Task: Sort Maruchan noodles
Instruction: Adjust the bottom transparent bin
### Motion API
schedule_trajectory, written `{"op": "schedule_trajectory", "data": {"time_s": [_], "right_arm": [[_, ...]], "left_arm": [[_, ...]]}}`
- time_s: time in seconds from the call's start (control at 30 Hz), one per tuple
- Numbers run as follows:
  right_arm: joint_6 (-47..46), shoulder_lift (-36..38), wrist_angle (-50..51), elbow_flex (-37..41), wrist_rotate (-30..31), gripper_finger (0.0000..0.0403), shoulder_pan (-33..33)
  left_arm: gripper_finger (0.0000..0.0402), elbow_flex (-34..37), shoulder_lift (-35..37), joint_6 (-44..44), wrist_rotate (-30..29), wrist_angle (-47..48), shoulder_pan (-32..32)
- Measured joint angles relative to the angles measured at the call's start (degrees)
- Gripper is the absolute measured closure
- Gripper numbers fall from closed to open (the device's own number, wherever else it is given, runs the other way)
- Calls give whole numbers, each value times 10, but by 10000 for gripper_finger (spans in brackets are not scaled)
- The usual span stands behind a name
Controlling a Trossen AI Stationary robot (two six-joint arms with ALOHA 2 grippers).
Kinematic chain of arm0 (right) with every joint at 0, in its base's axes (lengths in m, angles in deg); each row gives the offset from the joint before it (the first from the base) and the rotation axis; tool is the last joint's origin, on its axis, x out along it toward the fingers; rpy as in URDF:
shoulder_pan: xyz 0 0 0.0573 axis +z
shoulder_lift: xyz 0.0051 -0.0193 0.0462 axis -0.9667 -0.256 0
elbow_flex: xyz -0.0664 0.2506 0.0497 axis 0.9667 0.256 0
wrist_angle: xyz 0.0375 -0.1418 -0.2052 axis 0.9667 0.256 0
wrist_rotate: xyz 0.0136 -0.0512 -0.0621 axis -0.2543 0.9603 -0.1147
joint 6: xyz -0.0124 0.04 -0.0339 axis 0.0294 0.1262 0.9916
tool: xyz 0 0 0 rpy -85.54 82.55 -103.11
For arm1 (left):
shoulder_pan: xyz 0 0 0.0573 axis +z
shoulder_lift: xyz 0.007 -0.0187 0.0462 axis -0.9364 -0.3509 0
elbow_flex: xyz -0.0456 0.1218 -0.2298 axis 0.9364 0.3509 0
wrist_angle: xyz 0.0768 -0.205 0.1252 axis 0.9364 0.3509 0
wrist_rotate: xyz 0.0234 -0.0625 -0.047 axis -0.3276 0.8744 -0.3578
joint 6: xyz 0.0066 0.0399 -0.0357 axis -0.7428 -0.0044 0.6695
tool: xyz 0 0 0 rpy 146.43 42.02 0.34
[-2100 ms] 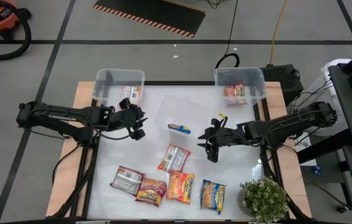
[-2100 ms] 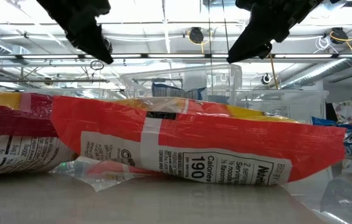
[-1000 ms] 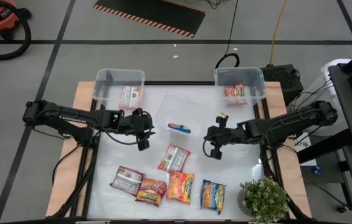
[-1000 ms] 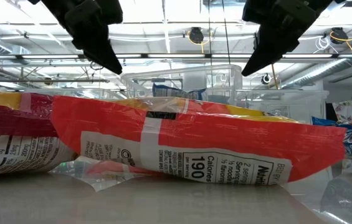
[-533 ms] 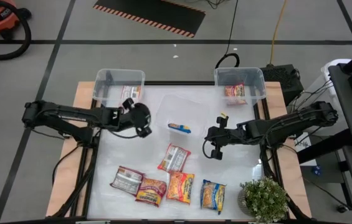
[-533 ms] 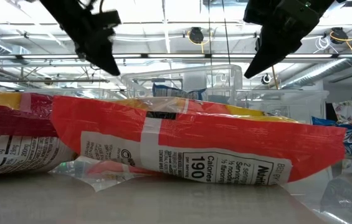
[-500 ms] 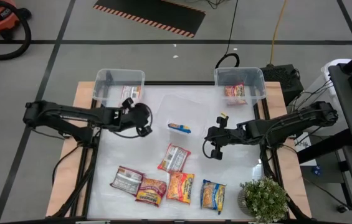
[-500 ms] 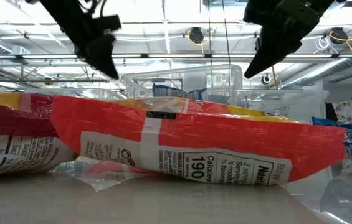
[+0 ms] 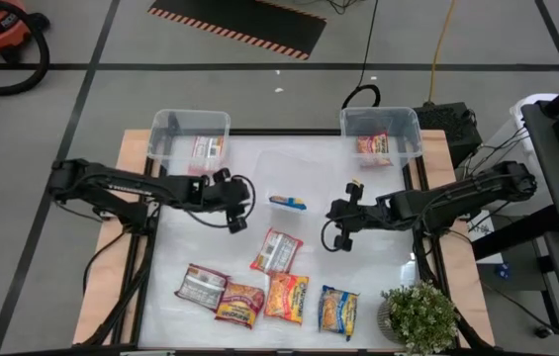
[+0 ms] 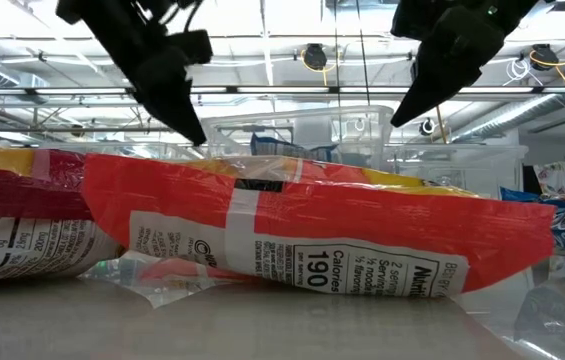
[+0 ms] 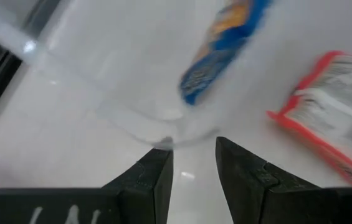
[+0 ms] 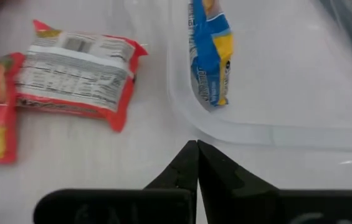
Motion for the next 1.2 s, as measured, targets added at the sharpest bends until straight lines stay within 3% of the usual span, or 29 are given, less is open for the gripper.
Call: {"op": "schedule_trajectory", "data": {"time_s": [0.3, 0.47, 0.57, 0.63, 0.97, 1.2], "right_arm": [[22, 0, 7, 0, 14, 399, -3], [16, 0, 10, 0, 10, 399, 1], [-5, 0, 11, 0, -25, 399, 1], [-21, 0, 9, 1, -51, 399, 1], [7, 0, -72, 58, -51, 399, -6], [12, 0, -85, 79, -49, 399, -28]], "left_arm": [[275, 0, 82, -9, 19, 21, -29], [275, 0, 106, 17, -93, 53, -30], [275, 2, 97, 35, -142, 62, -20], [275, 9, 87, 37, -142, 56, -11], [275, 41, 48, 13, -126, -7, 13], [275, 54, 48, -16, -70, -79, 21]]}}
